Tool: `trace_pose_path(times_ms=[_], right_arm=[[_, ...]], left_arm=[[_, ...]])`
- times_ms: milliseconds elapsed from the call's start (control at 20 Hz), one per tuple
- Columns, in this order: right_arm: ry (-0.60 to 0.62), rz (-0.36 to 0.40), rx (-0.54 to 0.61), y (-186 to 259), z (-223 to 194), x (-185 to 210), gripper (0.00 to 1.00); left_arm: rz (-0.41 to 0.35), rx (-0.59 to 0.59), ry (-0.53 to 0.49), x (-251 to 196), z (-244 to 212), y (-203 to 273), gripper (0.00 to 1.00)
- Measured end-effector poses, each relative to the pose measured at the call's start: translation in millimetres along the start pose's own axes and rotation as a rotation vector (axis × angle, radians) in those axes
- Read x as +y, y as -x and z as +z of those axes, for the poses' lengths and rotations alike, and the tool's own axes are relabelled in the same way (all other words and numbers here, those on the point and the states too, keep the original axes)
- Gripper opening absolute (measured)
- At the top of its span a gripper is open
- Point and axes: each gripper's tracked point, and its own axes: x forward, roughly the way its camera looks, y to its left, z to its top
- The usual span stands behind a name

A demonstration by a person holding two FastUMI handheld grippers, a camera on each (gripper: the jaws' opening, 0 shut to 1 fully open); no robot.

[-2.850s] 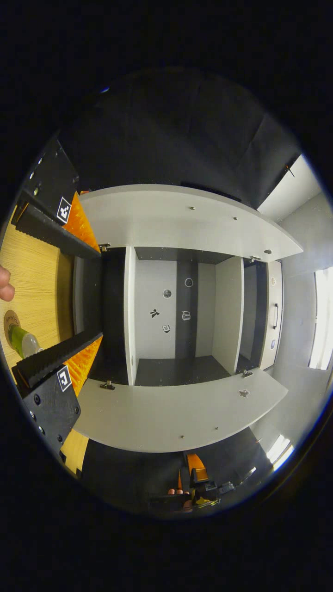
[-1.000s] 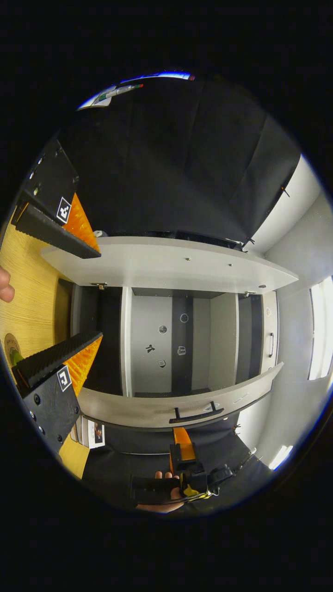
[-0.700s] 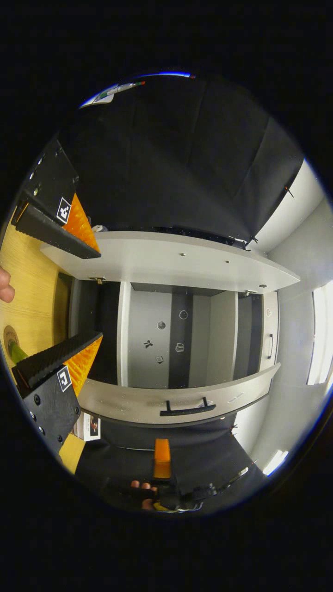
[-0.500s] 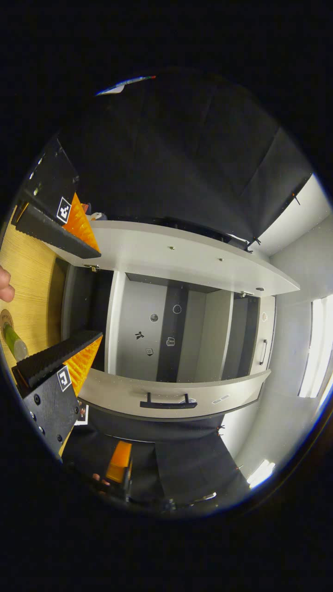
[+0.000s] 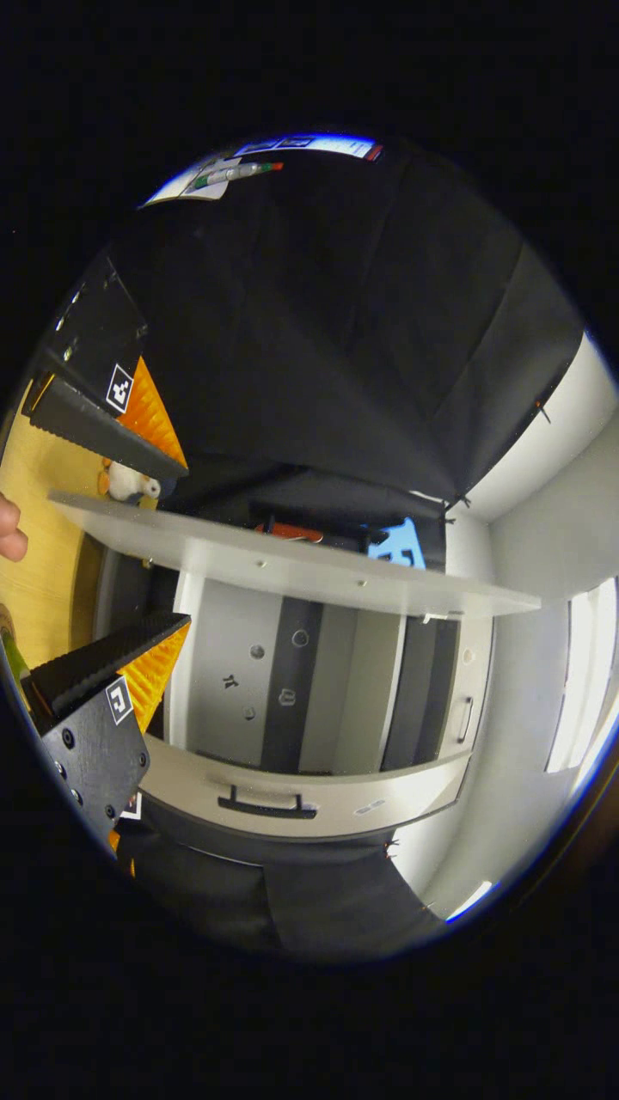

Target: Grasp the bottle in the cabinet with the left hand and place it on the coaster, then close the right door with the right hand and the left door with the left hand.

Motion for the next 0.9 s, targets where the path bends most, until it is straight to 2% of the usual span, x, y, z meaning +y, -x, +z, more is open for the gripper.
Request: trace_pose_path(times_ms=[150, 200, 250, 350, 400, 450, 500, 650, 750, 800, 850, 900], right_arm=[[0.004, -0.008, -0.006, -1, 4, -5, 0.99], [0.006, -0.010, -0.008, -1, 6, -7, 0.99], [0.004, -0.015, -0.009, -2, 6, -10, 0.94], [-0.008, -0.020, -0.004, -1, 7, -14, 0.95], [-0.014, -0.024, -0.003, -1, 8, -17, 0.95], [-0.017, -0.031, -0.002, 0, 8, -21, 0.99], [-0.019, -0.039, -0.001, 1, 9, -25, 0.95], [-0.027, -0.057, -0.002, 3, 8, -36, 0.95], [-0.030, -0.070, 0.002, 5, 5, -43, 0.95], [-0.031, -0.073, 0.006, 6, 4, -45, 0.99], [-0.031, -0.074, 0.007, 8, 4, -46, 0.94], [-0.029, -0.074, 0.005, 9, 4, -47, 0.95]], left_arm=[[0.130, -0.066, 0.002, 62, 36, -25, 0.95], [0.149, -0.077, 0.015, 73, 45, -34, 0.95], [0.146, -0.088, 0.019, 79, 50, -46, 0.95], [0.158, -0.078, 0.001, 91, 49, -69, 0.95], [0.165, -0.061, -0.007, 92, 43, -79, 0.95], [0.163, -0.048, -0.011, 90, 41, -88, 0.90], [0.153, -0.035, -0.015, 84, 38, -91, 0.95], [0.111, -0.030, -0.041, 72, 35, -95, 0.95], [0.142, -0.059, -0.081, 69, 39, -92, 0.94], [0.157, -0.072, -0.094, 66, 38, -92, 0.94], [0.165, -0.076, -0.097, 63, 37, -92, 0.94], [0.160, -0.074, -0.096, 59, 37, -91, 0.94]])
